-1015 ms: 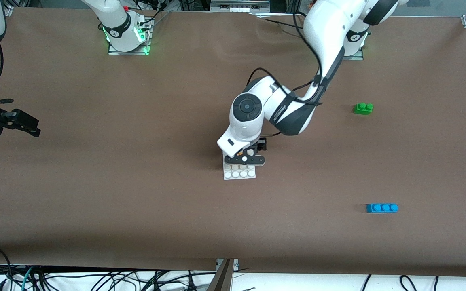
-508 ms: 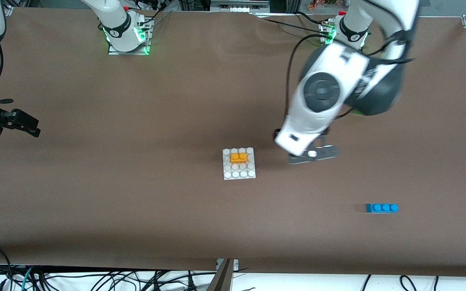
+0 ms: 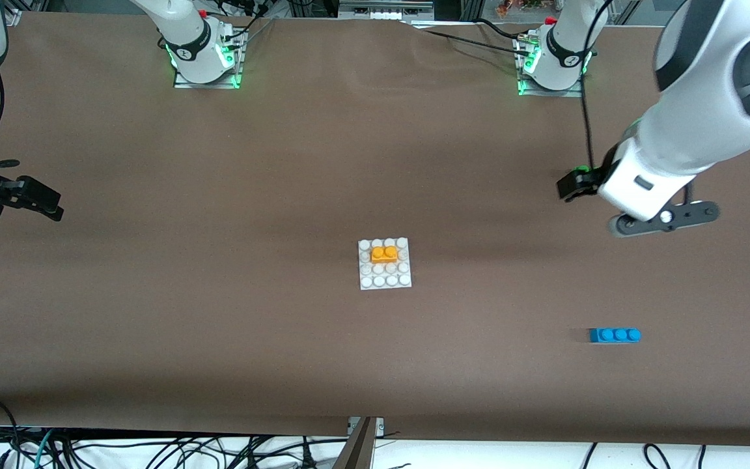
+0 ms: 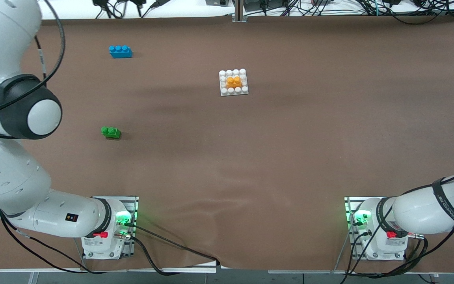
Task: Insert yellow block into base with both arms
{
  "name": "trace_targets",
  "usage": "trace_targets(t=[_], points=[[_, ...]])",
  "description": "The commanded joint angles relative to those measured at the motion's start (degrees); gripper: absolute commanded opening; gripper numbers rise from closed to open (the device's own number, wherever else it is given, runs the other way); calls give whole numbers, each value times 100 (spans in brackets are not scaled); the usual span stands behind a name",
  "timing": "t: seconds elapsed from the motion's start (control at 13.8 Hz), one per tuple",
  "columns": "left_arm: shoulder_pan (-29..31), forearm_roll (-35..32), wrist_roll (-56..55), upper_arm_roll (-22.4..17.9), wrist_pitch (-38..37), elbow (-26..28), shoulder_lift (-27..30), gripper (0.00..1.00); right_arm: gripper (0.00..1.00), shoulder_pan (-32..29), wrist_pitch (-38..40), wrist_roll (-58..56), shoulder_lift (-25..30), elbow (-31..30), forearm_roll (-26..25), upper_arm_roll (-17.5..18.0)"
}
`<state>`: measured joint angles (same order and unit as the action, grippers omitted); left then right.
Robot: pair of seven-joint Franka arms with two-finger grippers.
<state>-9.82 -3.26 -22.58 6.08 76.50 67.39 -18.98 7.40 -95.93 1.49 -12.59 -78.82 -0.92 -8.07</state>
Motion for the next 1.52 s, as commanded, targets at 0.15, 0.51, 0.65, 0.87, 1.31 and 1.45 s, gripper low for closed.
trace_targets(t=[0.15,0.51,0.65,0.87,1.31,1.45], points=[[506,168,1542,-19,828,2028,1473,100,100,-46,22,-52,63,-54,-5,34],[709,546,2653,-406,2052,3324,2082,100,100,-55,22,-43,54,-54,197,25],[718,528,2636,-424,2167,3325,2091,100,100,-55,22,-43,54,-54,198,25],[727,450,2556,-433,2141,3325,2135,100,100,-63,22,-52,54,-54,198,25],[718,98,2548,-441,2089,3281,2118,100,100,-64,22,-52,54,-54,198,16],[718,106,2539,-433,2063,3220,2039,100,100,-64,31,-52,54,-54,198,16]])
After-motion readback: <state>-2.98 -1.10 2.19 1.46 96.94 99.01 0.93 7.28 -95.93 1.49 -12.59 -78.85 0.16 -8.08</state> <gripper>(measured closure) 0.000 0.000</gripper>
